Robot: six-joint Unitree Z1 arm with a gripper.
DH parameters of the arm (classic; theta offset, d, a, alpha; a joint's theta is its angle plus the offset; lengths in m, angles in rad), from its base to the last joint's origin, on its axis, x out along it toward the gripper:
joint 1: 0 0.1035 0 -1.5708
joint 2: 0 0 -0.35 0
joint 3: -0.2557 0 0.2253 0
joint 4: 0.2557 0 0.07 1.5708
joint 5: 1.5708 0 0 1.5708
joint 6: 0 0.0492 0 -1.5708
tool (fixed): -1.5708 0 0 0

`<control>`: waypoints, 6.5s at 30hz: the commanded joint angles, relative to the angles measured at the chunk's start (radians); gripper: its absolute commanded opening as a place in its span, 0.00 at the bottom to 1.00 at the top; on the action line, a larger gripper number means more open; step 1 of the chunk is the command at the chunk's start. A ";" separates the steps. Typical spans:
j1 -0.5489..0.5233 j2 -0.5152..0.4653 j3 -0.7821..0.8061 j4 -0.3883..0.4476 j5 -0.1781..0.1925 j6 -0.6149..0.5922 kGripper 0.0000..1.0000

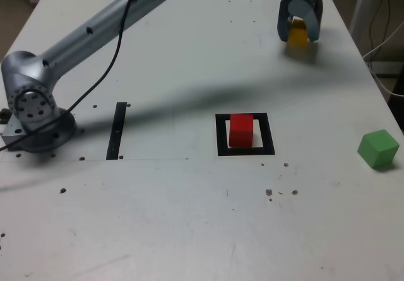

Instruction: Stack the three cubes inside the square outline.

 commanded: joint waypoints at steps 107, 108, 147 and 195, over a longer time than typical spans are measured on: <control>-0.527 -0.796 1.469 -0.558 -0.112 -0.674 0.64; -0.528 -0.796 1.473 -0.563 -0.111 -0.673 0.77; -0.555 -0.787 1.166 -0.281 0.049 -0.614 0.99; -0.605 -0.292 0.504 -0.248 -0.030 -0.044 1.00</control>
